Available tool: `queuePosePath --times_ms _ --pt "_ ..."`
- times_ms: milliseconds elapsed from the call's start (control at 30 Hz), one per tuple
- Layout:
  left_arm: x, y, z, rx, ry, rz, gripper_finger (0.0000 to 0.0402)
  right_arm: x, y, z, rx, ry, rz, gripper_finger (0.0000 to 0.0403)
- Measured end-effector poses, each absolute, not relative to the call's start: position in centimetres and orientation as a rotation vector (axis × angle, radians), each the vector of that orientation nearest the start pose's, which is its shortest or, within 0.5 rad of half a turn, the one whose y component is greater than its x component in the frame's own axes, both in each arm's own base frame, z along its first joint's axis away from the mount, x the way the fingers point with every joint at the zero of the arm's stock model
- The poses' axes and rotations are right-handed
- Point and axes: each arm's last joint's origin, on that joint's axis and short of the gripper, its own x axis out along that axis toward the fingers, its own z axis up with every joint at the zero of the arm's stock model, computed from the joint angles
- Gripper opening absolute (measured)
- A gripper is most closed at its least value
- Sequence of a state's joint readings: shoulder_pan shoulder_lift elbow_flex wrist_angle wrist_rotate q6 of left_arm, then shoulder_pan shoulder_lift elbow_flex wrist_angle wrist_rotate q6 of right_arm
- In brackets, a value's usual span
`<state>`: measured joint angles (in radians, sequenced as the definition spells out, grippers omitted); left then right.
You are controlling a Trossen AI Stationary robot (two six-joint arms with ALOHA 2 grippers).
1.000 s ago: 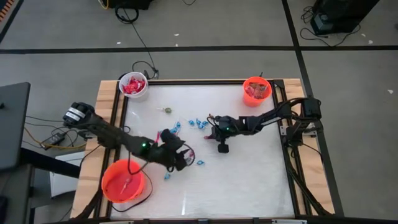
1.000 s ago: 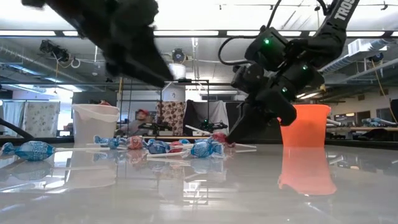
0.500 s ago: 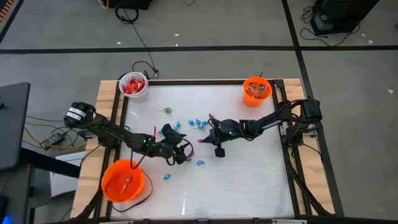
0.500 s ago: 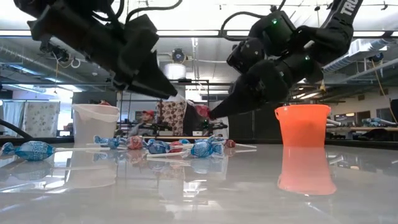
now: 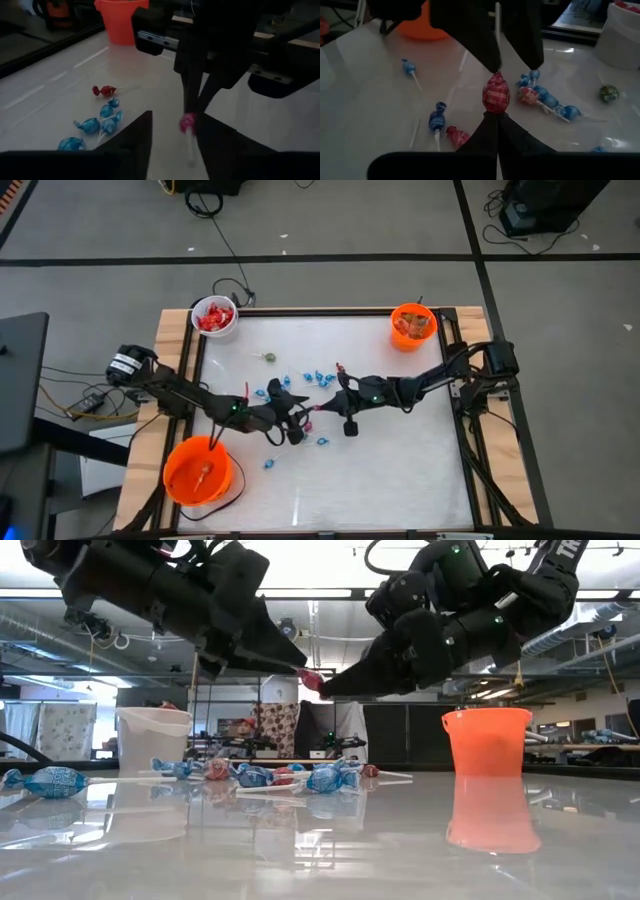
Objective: Sort candy by brand, put in halloween buckets
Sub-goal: Put the top right pink lollipop into the bottom orange bucket
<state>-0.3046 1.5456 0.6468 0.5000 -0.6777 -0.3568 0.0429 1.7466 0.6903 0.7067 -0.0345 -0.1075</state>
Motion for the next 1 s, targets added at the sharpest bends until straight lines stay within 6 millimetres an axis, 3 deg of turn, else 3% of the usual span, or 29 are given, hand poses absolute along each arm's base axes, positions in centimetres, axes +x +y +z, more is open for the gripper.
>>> queuePosePath --times_ms 367,667,867,1000 --pt "28.8 -7.5 17.9 -0.186 0.27 0.405 0.0011 33.0 1.6 14.8 -0.141 0.331 0.02 0.0006" --pt "28.3 -8.6 18.6 -0.187 0.206 0.446 0.0005 33.1 1.6 15.2 -0.098 0.297 -0.055 0.0019" --pt "26.8 -9.1 20.2 -0.201 0.183 0.502 0.0004 32.7 0.2 14.2 -0.113 0.41 -0.236 0.0093" --pt "24.6 -9.9 23.0 -0.197 0.152 0.514 0.0004 32.2 -1.8 13.1 -0.064 0.591 -0.352 0.0141"
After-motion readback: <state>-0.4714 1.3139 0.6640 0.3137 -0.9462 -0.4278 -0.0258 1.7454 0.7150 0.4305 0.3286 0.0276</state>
